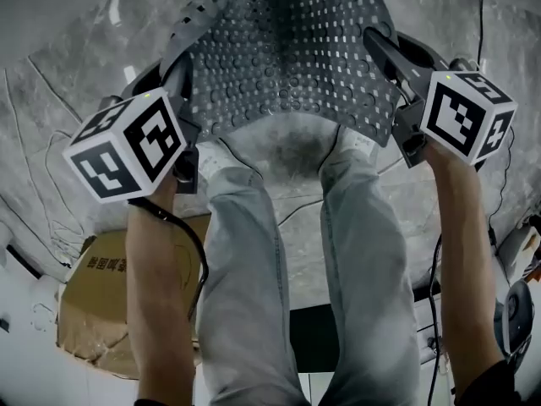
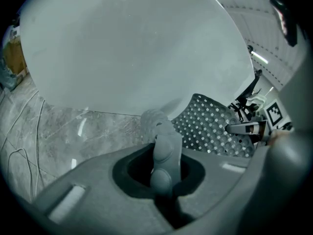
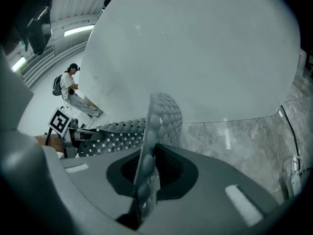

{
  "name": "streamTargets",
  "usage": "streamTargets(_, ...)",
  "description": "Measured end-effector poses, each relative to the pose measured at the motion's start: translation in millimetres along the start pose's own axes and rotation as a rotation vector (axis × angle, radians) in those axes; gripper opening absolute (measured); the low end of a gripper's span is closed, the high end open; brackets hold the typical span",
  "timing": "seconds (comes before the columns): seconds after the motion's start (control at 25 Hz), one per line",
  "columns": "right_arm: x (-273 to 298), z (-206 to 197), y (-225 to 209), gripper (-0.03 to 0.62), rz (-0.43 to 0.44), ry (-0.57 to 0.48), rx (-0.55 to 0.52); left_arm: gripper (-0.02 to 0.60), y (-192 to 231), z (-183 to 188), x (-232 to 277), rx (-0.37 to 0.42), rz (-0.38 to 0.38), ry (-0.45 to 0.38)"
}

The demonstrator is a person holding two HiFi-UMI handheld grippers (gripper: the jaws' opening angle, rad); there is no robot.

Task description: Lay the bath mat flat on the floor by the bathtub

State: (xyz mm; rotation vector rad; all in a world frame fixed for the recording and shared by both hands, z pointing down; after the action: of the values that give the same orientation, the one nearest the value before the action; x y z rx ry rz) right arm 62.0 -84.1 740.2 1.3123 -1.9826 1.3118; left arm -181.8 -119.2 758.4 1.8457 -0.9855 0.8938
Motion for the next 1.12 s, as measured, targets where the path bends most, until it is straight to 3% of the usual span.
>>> streamTargets(0.4, 21, -28, -22, 0.021, -0.039, 0.039, -0.025, 0.023, 22, -22, 24, -0.038, 0.043, -0.013)
streamTargets(0.84, 38, -50, -51, 0.023, -0.143, 0.102, -0.043, 0.023, 64, -48, 45, -0.057, 0.163, 0.026)
streamTargets(1.12, 52, -66, -71, 0.023, -0.224, 0.145, -0.063, 0.025, 86, -65, 62, 0.012, 0.23, 0.095)
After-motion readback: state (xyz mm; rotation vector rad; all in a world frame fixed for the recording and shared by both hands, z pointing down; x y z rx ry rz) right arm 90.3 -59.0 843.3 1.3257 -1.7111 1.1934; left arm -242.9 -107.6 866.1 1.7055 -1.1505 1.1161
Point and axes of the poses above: the fingertips, and each gripper's own axes: x forward along the fingers, y to its left, z out of its top, the point moved 1 cm from there along -x, backward along the fingers, and after that the axes turned 1 degree about y, right-handed, at the moved point
